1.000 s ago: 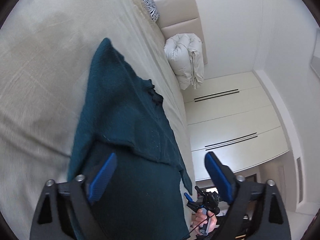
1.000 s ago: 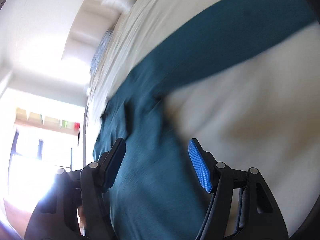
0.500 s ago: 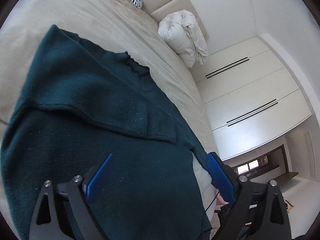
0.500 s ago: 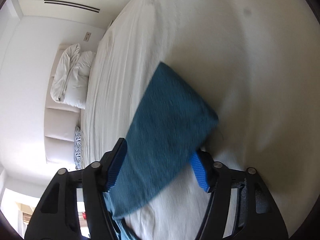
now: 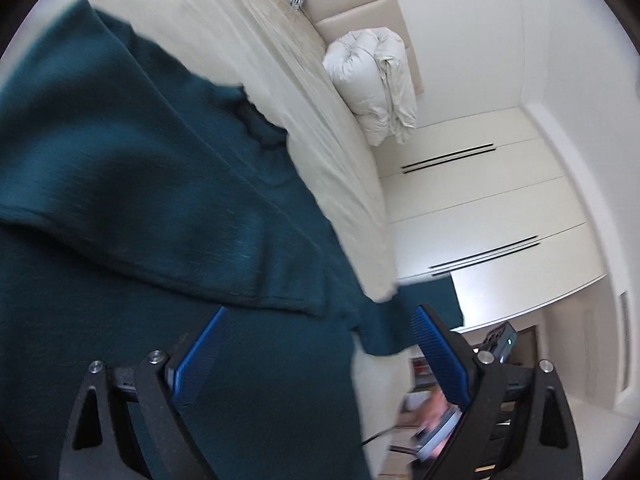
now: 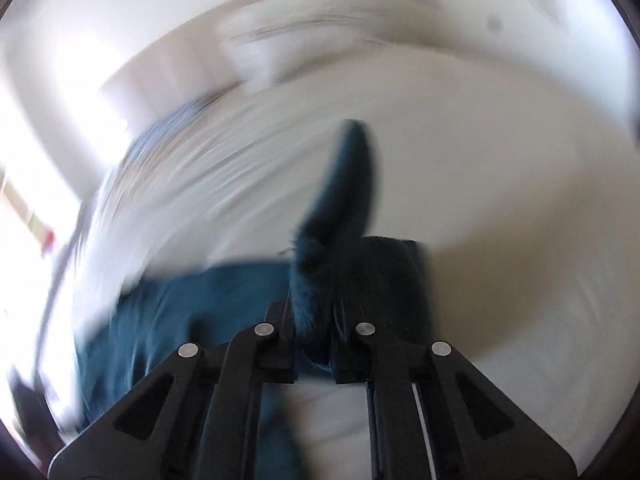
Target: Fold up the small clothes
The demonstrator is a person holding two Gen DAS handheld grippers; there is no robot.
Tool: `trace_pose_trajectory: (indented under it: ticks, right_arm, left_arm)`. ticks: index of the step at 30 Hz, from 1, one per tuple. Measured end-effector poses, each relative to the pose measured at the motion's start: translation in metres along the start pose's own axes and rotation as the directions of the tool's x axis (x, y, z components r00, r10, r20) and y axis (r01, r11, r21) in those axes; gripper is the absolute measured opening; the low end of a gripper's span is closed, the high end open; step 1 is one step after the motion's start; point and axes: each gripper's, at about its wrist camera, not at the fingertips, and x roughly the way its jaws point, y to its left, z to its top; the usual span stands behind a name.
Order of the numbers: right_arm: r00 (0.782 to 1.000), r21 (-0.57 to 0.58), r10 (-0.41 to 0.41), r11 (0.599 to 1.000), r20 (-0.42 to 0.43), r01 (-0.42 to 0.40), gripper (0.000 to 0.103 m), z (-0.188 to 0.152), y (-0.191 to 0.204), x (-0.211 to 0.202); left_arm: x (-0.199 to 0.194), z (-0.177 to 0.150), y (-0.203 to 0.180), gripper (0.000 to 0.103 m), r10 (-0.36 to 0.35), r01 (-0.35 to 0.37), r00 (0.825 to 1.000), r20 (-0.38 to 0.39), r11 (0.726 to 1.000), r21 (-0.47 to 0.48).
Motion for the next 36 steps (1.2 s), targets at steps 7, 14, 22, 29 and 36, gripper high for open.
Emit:
trace_pose_trajectory:
  ticks: [7, 14, 22, 29, 36]
  right_arm:
    - [0.989, -0.452, -0.034, 0.892, -0.141, -0.034, 0.008, -0.105, 0.164, 0.046]
    - [0.98, -0.395, -0.008, 0.916, -0.2, -0.073, 0.018, -0.147, 0.173, 0.047]
    - [0.966, -0.327, 0.104, 0.928, -0.238, -0.181, 0.066, -0.166, 0.175, 0.034]
    - [0.934, -0.143, 0.191, 0.96, -0.302, -0.243, 0.066, -0.17, 0.118, 0.008]
    - [0.919, 0.019, 0.237, 0.97, -0.316, -0.243, 0.066, -0.167, 0.077, 0.02]
  left_arm:
    - [0.03, -0.013, 0.009, 0.094, -0.066, 0.061, 0.996, -0.055, 0.994, -0.088]
    - [0.067, -0.021, 0.007, 0.095, -0.044, 0.031, 0.992, -0.117, 0.994, -0.108]
    - [0.099, -0.028, 0.007, 0.033, -0.006, -0.022, 0.975, -0.224, 0.992, -0.122]
    - [0.076, -0.011, -0.039, 0.008, 0.122, -0.109, 0.98, -0.159, 0.99, 0.085]
    - [0.03, 0.027, -0.1, 0.008, 0.183, -0.154, 0.981, -0.061, 0.933, 0.326]
